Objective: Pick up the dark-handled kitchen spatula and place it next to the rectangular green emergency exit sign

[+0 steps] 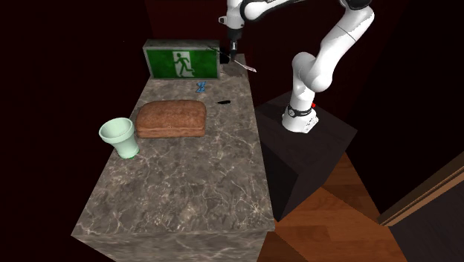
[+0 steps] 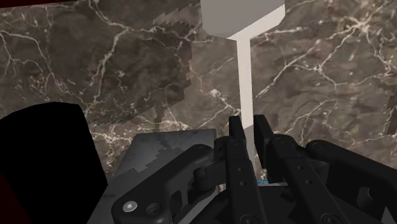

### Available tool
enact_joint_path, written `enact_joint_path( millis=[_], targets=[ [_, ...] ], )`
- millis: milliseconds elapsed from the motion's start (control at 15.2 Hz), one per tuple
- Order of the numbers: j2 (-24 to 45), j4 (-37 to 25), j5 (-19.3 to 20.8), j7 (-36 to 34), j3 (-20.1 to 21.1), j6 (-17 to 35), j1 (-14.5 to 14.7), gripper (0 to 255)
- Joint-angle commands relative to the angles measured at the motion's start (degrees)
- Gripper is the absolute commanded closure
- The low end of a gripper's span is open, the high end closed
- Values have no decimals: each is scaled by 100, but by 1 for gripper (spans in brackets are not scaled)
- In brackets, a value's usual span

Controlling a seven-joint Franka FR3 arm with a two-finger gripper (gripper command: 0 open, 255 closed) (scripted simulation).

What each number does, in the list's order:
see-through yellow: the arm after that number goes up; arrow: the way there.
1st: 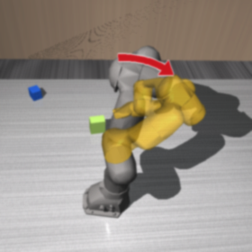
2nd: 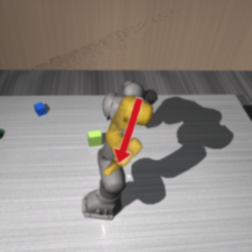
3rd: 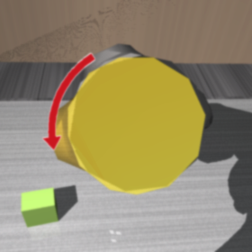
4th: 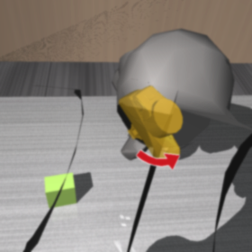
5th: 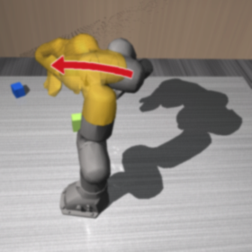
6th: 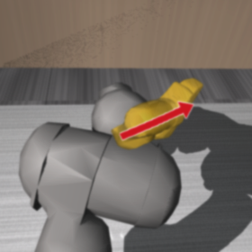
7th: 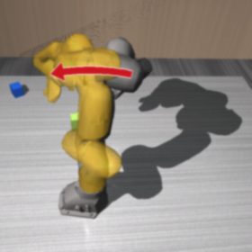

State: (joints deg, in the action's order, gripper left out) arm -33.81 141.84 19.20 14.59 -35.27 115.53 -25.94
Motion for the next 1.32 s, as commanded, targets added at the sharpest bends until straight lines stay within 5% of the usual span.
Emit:
enact_joint_path(
  millis=[0, 1254],
  targets=[
    [53, 99, 22, 12, -59, 157, 0, 255],
    [929, 991, 110, 141, -703, 1915, 149, 255]
  ],
)
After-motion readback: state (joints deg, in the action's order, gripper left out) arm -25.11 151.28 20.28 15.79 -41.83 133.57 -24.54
